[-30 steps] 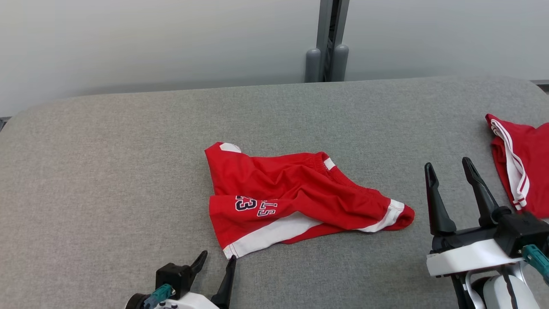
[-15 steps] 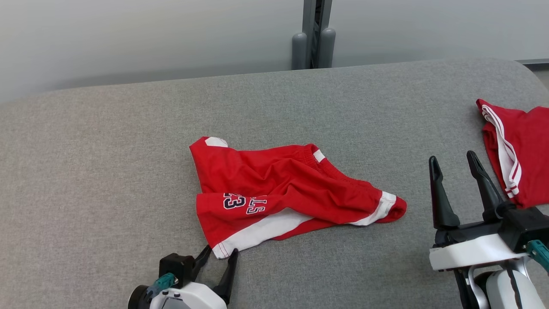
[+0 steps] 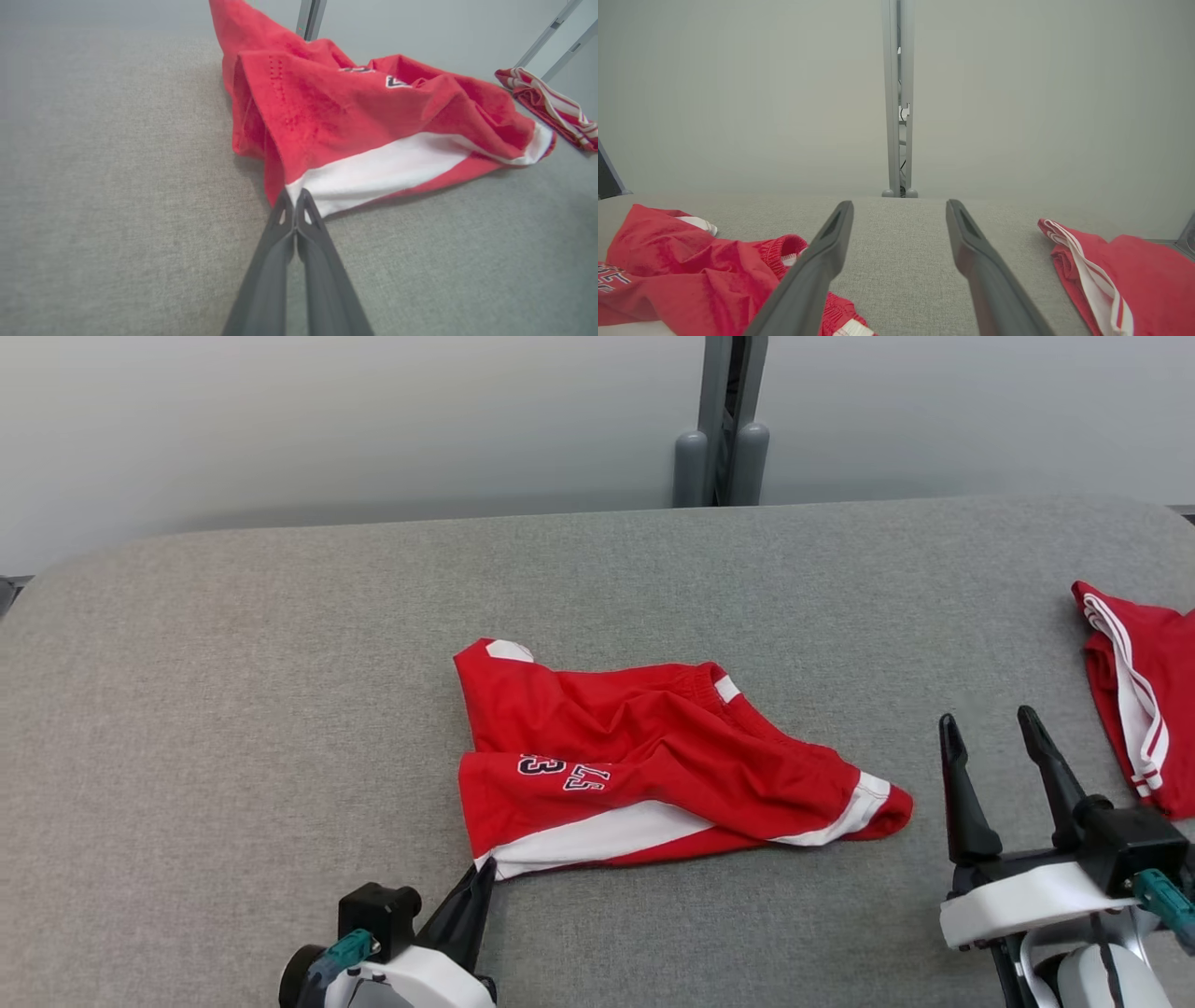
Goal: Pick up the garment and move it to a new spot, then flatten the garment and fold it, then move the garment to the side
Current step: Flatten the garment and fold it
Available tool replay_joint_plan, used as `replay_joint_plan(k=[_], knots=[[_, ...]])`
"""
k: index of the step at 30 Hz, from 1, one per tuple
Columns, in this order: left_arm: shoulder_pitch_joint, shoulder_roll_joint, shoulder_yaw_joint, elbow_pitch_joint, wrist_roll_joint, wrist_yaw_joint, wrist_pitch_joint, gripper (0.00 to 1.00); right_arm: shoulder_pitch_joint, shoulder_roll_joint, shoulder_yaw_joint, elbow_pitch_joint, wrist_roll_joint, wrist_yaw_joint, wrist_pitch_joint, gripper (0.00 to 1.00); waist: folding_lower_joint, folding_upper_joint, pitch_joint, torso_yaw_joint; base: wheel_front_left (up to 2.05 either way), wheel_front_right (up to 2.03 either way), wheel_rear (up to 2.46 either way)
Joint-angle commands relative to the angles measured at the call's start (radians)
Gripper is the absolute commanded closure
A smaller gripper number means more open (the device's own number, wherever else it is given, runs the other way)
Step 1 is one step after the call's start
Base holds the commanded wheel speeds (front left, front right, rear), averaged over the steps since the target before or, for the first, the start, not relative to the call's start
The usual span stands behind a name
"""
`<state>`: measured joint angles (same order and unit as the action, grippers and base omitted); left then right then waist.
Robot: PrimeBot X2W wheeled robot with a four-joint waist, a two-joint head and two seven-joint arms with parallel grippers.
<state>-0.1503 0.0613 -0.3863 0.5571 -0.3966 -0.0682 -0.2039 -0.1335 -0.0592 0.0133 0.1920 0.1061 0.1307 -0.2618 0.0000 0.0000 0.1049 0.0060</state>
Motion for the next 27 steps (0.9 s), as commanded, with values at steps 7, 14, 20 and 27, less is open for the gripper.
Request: replay_joint_plan(k=[7,14,20,27], knots=[[0.033,0.032,-0.009,-0.08,0.005,0.002,-0.008,1.0,-0.023,-0.015,0.02,0.143,0.032,0.0,0.087,0.0,0.0,0.0,-0.015,0.053,0.0,0.0,0.0],[0.049,0.042,-0.02,-0.127,0.007,0.016,0.009,1.0,-0.034,-0.023,0.052,0.212,0.064,0.0,0.175,0.0,0.0,0.0,-0.018,0.085,0.0,0.0,0.0],[0.057,0.043,-0.027,-0.149,0.002,0.023,0.017,1.0,-0.032,-0.028,0.078,0.236,0.082,0.0,0.228,0.0,0.0,0.0,-0.011,0.094,0.0,0.0,0.0],[0.051,0.044,-0.031,-0.158,-0.004,0.027,0.018,1.0,-0.03,-0.034,0.094,0.241,0.096,0.0,0.256,0.0,0.0,0.0,-0.004,0.09,0.0,0.0,0.0]])
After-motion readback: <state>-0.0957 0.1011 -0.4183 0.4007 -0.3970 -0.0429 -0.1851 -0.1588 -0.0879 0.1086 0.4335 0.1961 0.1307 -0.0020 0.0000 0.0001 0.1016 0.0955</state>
